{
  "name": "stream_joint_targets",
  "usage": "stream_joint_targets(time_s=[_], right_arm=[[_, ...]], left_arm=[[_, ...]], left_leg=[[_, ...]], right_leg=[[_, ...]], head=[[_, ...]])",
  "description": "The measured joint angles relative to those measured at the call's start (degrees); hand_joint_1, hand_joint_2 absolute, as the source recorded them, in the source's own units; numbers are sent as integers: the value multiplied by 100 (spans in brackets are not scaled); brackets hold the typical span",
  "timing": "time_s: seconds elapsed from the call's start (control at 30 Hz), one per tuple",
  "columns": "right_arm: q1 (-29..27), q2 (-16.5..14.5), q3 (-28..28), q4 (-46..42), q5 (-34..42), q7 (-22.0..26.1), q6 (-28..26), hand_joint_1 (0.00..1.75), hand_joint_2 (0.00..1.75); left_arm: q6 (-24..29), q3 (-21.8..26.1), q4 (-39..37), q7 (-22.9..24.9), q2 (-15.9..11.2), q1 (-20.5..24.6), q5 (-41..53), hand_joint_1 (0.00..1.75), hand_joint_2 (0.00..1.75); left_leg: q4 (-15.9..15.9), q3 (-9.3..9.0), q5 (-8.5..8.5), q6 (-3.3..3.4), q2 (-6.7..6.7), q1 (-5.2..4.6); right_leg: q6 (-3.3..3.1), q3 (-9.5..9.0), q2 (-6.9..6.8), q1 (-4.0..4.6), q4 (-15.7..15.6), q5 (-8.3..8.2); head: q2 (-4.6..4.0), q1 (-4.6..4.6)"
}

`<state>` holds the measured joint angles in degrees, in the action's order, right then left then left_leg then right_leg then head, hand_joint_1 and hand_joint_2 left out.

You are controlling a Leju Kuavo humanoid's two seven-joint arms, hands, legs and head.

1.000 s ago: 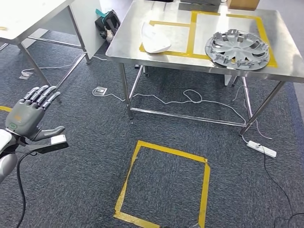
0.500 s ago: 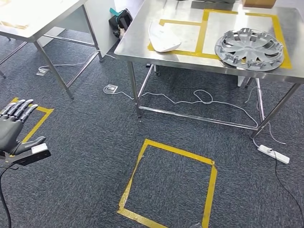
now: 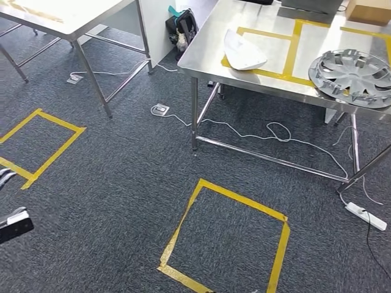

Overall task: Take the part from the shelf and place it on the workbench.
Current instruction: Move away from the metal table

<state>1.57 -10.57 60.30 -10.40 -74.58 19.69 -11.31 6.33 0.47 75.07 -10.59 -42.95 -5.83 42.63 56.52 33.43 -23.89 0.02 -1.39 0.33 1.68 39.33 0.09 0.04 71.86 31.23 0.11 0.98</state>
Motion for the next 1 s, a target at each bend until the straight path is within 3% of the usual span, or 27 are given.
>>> stream_joint_targets(time_s=[0.07,0.13,0.17,0.23,0.3,0.4,0.43,0.47,0.5,0.57,0.63,0.73,0.8,0.83,0.9,0.93,0.97,1.0], right_arm=[[-5,17,19,-1,25,17,13,0,0],[-4,37,41,-3,36,33,28,0,0],[-12,43,50,-3,40,40,34,0,0],[-35,49,64,-5,49,50,42,0,0],[-51,56,80,-7,50,52,49,0,0],[-73,65,107,-9,45,40,55,0,0],[-81,69,120,-9,41,32,55,0,0],[-86,74,132,-9,37,25,55,0,0],[-88,78,139,-9,33,20,55,0,0],[-83,88,144,-11,25,11,55,0,0],[-76,104,148,-15,13,5,53,0,0],[-61,115,161,-17,-6,1,49,0,0],[-61,115,174,-17,-15,-1,48,0,0],[-63,115,179,-17,-20,-2,47,0,0],[-64,115,186,-17,-27,-2,46,0,0],[-66,115,189,-17,-29,-3,46,0,0],[-69,115,190,-17,-30,-5,46,0,0],[-71,115,192,-17,-30,-8,45,0,0]], left_arm=[[-156,431,158,-4,14,-465,-75,0,0],[-354,879,297,-20,68,-922,-114,0,0],[-476,1101,355,-39,115,-1148,-108,0,0],[-715,1563,433,-138,282,-1542,27,0,0],[-939,2069,458,-340,558,-1776,346,0,0],[-1286,2850,434,-838,1138,-1859,1129,0,0],[-1392,3134,411,-1048,1361,-1854,1440,0,0],[-1483,3414,387,-1238,1575,-1841,1719,0,0],[-1561,3689,364,-1402,1764,-1816,1963,0,0],[-1677,4233,308,-1711,2121,-1688,2441,0,0],[-1741,4800,205,-2104,2477,-1451,3062,0,0],[-1696,5665,-8,-2625,2992,-1152,3880,0,0],[-1572,6192,-185,-2811,3252,-930,4145,0,0],[-1489,6414,-282,-2862,3357,-813,4204,0,0],[-1324,6753,-501,-2909,3549,-638,4227,0,0],[-1266,6882,-607,-2918,3625,-574,4230,0,0],[-1231,6996,-704,-2922,3696,-516,4230,0,0],[-1211,7100,-785,-2922,3758,-461,4232,0,0]], left_leg=[[7,-12,-11,-14,-96,-5],[11,0,-12,-64,-184,7],[7,9,-4,-100,-228,16],[4,17,-1,-171,-268,48],[256,136,-184,-232,-145,52],[1294,650,-708,-311,36,69],[1518,760,-763,-328,51,80],[1535,761,-711,-342,62,94],[1333,644,-569,-354,84,108],[541,180,-249,-379,233,130],[19,-128,-122,-325,331,124],[-42,-158,-131,-164,243,106],[-51,-161,-109,-84,172,113],[-52,-161,-100,-54,137,113],[-51,-159,-101,-16,70,89],[-50,-160,-103,-6,31,73],[-48,-164,-106,1,-12,58],[-48,-170,-106,3,-60,46]], right_leg=[[-77,-409,216,-5,-804,-348],[-105,-675,386,-2,-1274,-455],[-108,-714,383,9,-1326,-434],[-140,-751,291,17,-1368,-455],[-193,-796,179,-3,-1436,-486],[-219,-807,4,-7,-1462,-489],[-218,-804,-55,-7,-1461,-484],[-212,-803,-109,-10,-1461,-480],[-201,-804,-161,-14,-1460,-474],[-146,-822,-256,-7,-1446,-449],[-69,-831,-332,17,-1442,-405],[27,-885,-384,14,-1483,-349],[80,-819,-240,-2,-1255,-161],[93,-690,-137,-5,-949,31],[81,-306,-35,5,-131,439],[67,-162,-24,8,157,527],[47,-114,-20,13,230,493],[18,-189,-10,20,47,340]], head=[[0,-2],[0,-5],[0,-7],[0,-8],[0,-29],[0,-52],[0,-57],[0,-58],[0,-59],[0,-69],[0,-70],[0,-62],[0,-52],[0,-41],[0,-26],[0,-21],[0,-22],[0,-21]])
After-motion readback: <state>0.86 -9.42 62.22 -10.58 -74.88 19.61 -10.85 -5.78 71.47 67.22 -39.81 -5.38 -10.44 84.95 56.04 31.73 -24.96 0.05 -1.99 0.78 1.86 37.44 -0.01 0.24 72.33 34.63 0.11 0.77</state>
